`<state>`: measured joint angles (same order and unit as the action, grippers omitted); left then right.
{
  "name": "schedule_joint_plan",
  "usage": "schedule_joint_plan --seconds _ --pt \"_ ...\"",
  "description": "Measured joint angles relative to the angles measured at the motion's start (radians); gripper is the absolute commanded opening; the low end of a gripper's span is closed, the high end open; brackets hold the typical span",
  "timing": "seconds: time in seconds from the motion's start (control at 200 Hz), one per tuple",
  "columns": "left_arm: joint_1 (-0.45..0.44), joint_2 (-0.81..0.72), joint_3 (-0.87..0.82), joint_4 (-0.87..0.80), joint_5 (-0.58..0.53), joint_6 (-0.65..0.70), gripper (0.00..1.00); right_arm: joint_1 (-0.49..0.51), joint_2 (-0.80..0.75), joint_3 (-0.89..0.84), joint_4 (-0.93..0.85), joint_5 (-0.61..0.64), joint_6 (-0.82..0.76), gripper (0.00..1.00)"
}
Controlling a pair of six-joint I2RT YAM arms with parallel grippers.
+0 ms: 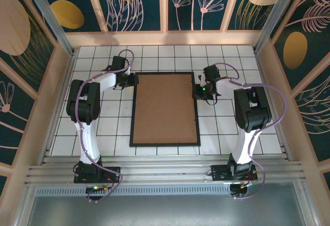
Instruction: Put the photo into the frame
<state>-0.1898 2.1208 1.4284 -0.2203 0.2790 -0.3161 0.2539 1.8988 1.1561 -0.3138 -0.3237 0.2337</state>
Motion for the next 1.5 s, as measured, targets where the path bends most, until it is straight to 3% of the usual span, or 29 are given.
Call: schedule_joint_plan --seconds 0.465,0.776,0.941,1.266,1.501 --pt "-0.046 0.018 0.031 -0.039 -0.117 0.024 0.37 0.001 0.0 0.0 0.0 0.0 0.001 0.19" --pt "-0.054 0.005 0.035 -0.063 -0.183 0.031 0.48 0.001 0.0 0.0 0.0 0.001 0.001 0.19" --pt "-0.055 -0.065 -0.056 -0.048 -0.2 0.009 0.51 0.001 0.0 0.0 0.0 0.001 0.001 0.19" --pt "-0.029 -0.352 -0.338 0.032 -0.137 -0.067 0.45 0.001 0.0 0.0 0.0 0.001 0.004 0.19" --pt "-0.023 -0.385 -0.426 0.051 -0.047 -0.097 0.38 0.001 0.0 0.0 0.0 0.001 0.004 0.19"
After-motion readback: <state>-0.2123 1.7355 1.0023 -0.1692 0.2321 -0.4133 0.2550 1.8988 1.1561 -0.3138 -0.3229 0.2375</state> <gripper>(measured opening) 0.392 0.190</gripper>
